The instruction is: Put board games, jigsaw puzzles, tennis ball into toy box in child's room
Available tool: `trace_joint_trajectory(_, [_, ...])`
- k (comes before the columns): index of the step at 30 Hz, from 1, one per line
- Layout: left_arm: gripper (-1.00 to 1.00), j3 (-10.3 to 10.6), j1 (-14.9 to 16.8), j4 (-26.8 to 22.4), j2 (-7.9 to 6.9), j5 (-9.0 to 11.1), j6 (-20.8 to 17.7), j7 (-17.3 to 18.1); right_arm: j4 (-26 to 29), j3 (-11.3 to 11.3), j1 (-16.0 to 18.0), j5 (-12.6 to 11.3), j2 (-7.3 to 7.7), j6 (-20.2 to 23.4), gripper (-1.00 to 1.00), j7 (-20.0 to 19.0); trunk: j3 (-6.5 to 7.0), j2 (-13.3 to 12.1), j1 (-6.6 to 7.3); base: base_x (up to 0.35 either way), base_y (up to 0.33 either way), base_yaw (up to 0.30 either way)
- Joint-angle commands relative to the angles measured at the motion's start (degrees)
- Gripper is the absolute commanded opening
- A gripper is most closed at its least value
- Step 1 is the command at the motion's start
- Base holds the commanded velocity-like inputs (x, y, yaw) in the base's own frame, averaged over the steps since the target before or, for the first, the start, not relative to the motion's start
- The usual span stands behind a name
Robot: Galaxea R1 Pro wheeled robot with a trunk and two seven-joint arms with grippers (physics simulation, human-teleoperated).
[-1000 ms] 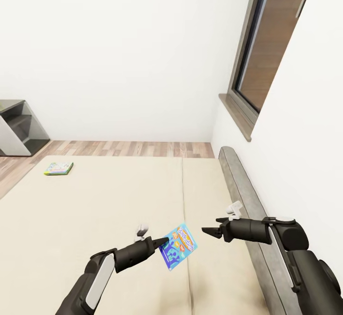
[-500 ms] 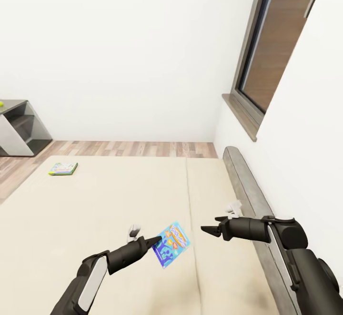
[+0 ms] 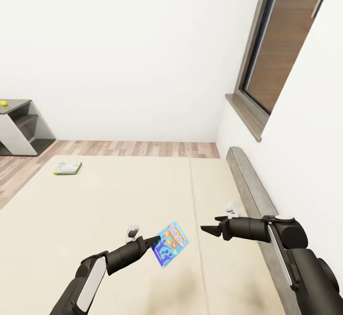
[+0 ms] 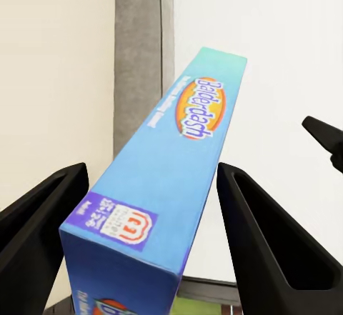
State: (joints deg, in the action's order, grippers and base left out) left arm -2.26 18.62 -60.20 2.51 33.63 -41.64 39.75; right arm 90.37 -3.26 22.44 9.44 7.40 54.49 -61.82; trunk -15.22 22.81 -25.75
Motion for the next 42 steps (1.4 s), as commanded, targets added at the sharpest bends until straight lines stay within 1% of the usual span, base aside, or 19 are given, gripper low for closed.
trace_joint_trajectory(1, [-1.00, -0.16, 0.04, -0.01, 0.05, 0.02, -0.31, 0.14, 0.06, -0.07, 0.06, 0.58, 0.01, 0.29, 1.00, -0.61, -0.11, 0.11, -0.03, 0.000, 0.012, 0.041])
trace_joint_trajectory(24, [-1.00, -0.20, 0.02, -0.01, -0.03, 0.03, -0.25, 0.15, 0.07, -0.08, 0.01, 0.58, 0.06, 0.23, 1.00, -0.58, -0.11, 0.11, -0.03, 0.001, 0.005, 0.011])
trace_joint_trajectory(42, [-1.00, -0.24, -0.06, -0.01, -0.04, 0.02, -0.20, 0.15, 0.19, -0.08, -0.02, 0.58, 0.05, 0.13, 1.00, -0.58, -0.11, 0.11, -0.03, 0.066, 0.068, 0.000])
